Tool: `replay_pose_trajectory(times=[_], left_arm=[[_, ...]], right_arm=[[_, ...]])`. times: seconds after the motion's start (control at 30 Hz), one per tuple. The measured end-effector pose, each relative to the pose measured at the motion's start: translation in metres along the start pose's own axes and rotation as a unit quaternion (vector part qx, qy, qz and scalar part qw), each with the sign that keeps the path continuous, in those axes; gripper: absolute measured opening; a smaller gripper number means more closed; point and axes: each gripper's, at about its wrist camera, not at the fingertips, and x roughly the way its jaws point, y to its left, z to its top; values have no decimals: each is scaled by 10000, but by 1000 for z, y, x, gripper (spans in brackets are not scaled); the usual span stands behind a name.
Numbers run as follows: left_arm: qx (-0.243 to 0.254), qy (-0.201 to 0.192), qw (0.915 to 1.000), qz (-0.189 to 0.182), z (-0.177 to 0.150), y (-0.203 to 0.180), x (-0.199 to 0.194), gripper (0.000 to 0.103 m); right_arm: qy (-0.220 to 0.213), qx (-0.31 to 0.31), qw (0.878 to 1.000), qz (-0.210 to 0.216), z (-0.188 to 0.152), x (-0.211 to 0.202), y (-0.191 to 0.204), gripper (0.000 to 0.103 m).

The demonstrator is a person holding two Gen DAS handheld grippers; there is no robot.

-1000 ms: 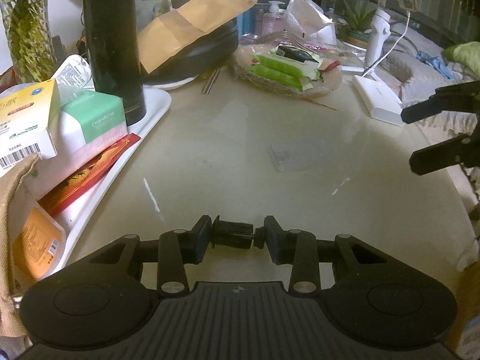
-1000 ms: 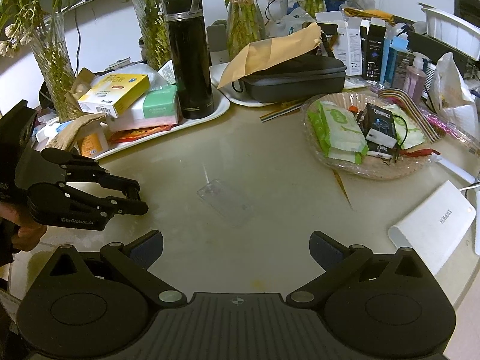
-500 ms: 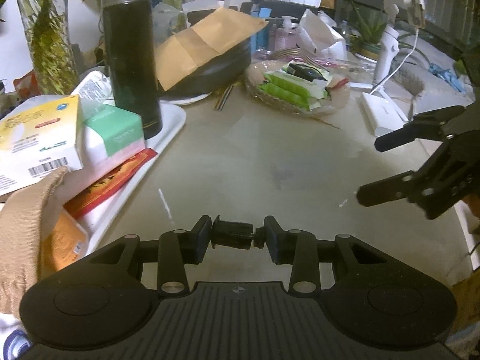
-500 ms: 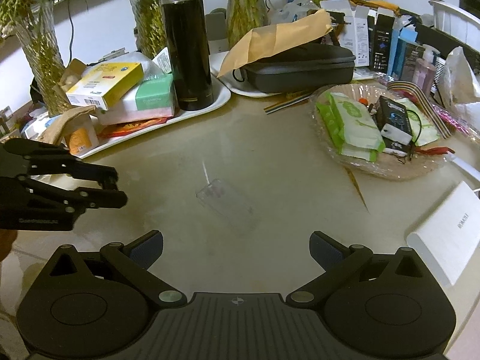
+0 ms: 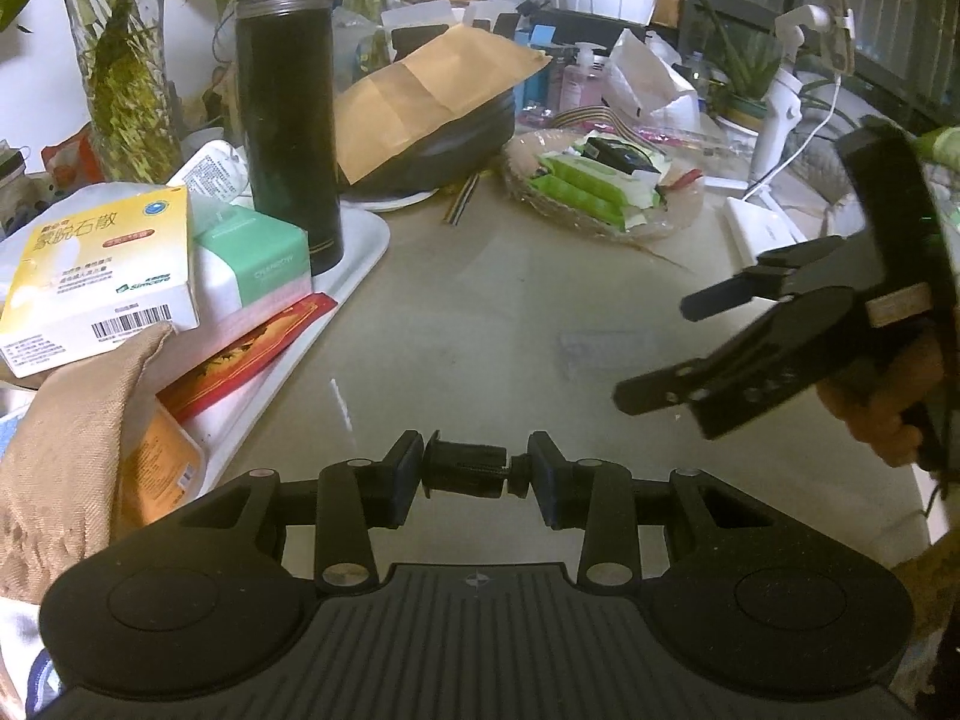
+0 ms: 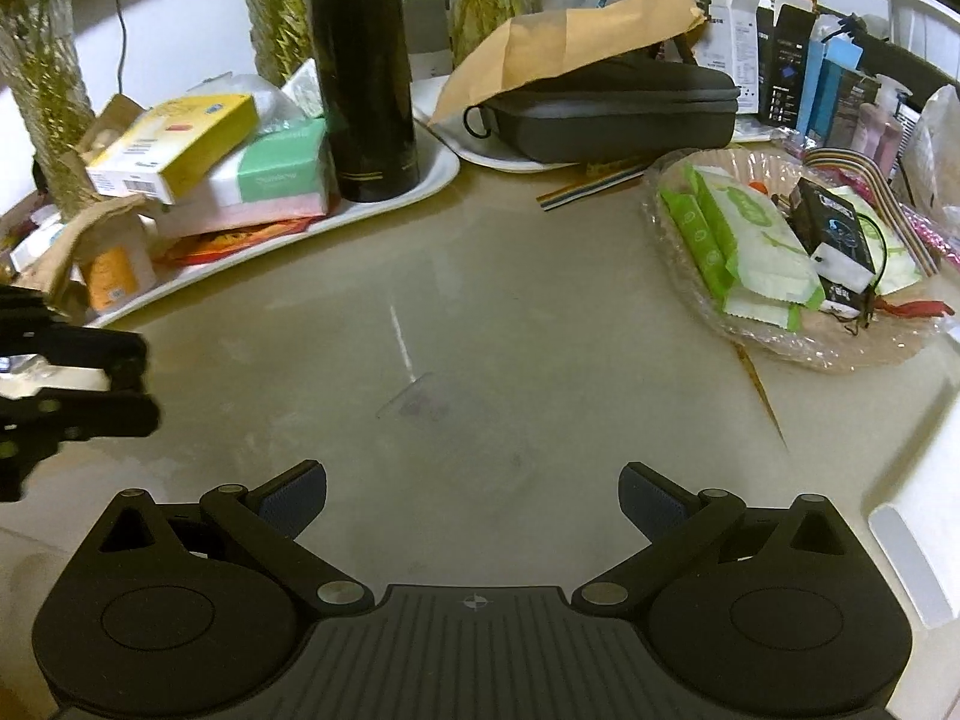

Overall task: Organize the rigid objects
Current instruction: 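Grasp the clear plastic tray with the right tool while the left tool holds the adapter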

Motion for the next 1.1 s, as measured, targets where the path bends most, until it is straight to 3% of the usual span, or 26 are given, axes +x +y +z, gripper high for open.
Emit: replay_pose_trajectory(times=[0.3, 0.4, 0.5, 0.73, 1.1], left_arm=[[-42, -27, 9999, -93, 1, 2, -3, 38], [-45, -50, 9999, -111, 1, 1, -4, 38], [-58, -77, 9999, -142, 2, 1, -5, 38], [-45, -45, 9999, -141, 3, 0, -3, 38], [-58, -27, 9999, -157, 4, 0, -1, 38]], right_arm=[[-74, -243, 9997, -7, 2, 18, 2, 101], [-157, -269, 9995, -10, 3, 18, 1, 94], [-210, -239, 9995, -9, 4, 14, -1, 82], [-186, -287, 9994, 13, 6, 8, 2, 36], [-93, -274, 9996, -33, 8, 8, 4, 35]])
